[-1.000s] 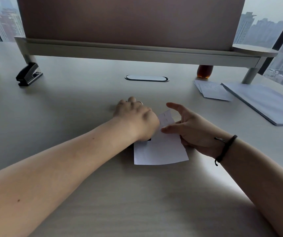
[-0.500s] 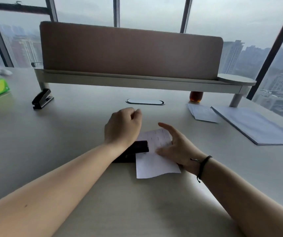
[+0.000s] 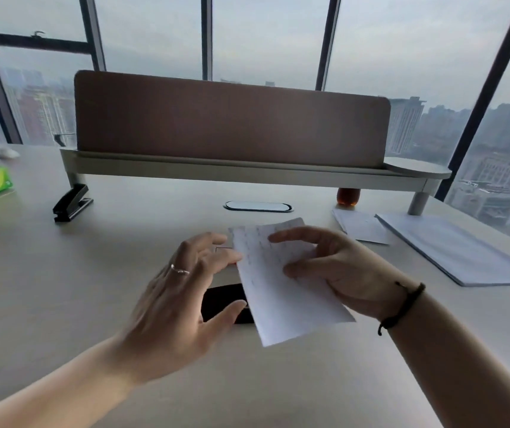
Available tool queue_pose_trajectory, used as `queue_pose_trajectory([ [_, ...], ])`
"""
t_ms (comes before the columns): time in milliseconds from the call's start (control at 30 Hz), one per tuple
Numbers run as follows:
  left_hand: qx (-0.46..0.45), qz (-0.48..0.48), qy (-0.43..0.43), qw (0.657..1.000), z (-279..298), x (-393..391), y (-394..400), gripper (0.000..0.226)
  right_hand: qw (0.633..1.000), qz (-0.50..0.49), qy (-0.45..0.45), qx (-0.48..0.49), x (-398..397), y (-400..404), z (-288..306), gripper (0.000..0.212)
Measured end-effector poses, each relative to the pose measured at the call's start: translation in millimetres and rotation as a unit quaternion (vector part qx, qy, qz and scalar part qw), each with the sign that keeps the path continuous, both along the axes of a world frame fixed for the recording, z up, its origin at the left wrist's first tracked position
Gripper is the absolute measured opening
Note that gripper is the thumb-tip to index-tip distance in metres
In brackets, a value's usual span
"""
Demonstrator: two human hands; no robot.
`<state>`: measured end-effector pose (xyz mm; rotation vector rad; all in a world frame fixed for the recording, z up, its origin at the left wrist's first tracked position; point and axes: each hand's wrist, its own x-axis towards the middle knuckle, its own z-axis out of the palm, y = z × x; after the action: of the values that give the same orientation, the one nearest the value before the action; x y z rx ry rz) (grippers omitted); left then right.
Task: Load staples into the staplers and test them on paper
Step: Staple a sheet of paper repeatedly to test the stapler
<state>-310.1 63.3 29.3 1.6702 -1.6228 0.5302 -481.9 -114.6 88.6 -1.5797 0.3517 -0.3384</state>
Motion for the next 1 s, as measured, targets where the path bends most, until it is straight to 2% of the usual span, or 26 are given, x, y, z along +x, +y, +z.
queue_pose_trajectory([
  [167, -0.041, -0.018, -0.022, 0.999, 2.5, -1.8, 8.1, 0.022, 0.999, 0.006, -0.030, 0.022, 17.2, 29.7, -15.0, 0.037],
  [300, -0.059, -0.022, -0.039, 0.997, 3.6, -3.2, 8.3, 0.014, 0.999, 0.012, -0.029, 0.035, 9.0, 36.2, -25.8, 0.033],
  [367, -0.064, -0.045, 0.004, 0.997, 7.0, -7.4, 7.4, 0.013, 0.996, 0.016, -0.045, 0.077, 5.5, 36.0, -25.9, 0.036],
  [433, -0.059, -0.070, 0.100, 0.991, 9.2, -12.1, 9.0, 0.010, 0.992, -0.021, -0.085, 0.088, 8.5, 29.9, -28.4, 0.061],
  [467, -0.054, -0.080, 0.176, 0.980, 11.0, -16.2, 10.0, 0.009, 0.990, -0.048, -0.111, 0.075, 10.1, 24.9, -30.7, 0.069],
  [500, -0.041, -0.100, 0.272, 0.956, 12.2, -19.3, 10.9, 0.007, 0.988, -0.077, -0.132, 0.037, 11.4, 21.0, -32.2, 0.072],
  [567, -0.007, -0.175, 0.480, 0.860, 14.3, -21.7, 11.5, 0.008, 0.981, -0.100, -0.146, -0.075, 10.1, 20.1, -33.2, 0.070],
  [600, 0.016, -0.201, 0.546, 0.813, 13.8, -20.7, 11.3, 0.011, 0.979, -0.085, -0.154, -0.106, 7.7, 23.8, -32.4, 0.065],
  [633, 0.045, -0.208, 0.582, 0.785, 13.0, -19.0, 10.7, 0.019, 0.980, -0.061, -0.160, -0.101, 5.7, 31.0, -28.8, 0.054],
  [700, 0.105, -0.211, 0.634, 0.737, 12.0, -16.5, 9.3, 0.034, 0.989, 0.009, -0.143, -0.022, 2.9, 42.3, -25.5, 0.039],
  [800, 0.156, -0.232, 0.696, 0.661, 14.5, -15.4, 8.4, 0.030, 0.992, 0.066, -0.055, 0.097, 6.8, 49.0, -32.4, 0.037],
  [867, 0.168, -0.244, 0.715, 0.634, 15.7, -15.3, 8.7, 0.031, 0.989, 0.050, -0.014, 0.140, 11.4, 50.3, -35.5, 0.024],
  [1000, 0.175, -0.248, 0.738, 0.603, 13.9, -14.9, 8.4, 0.034, 0.977, 0.054, -0.004, 0.207, 13.9, 53.7, -35.2, 0.024],
])
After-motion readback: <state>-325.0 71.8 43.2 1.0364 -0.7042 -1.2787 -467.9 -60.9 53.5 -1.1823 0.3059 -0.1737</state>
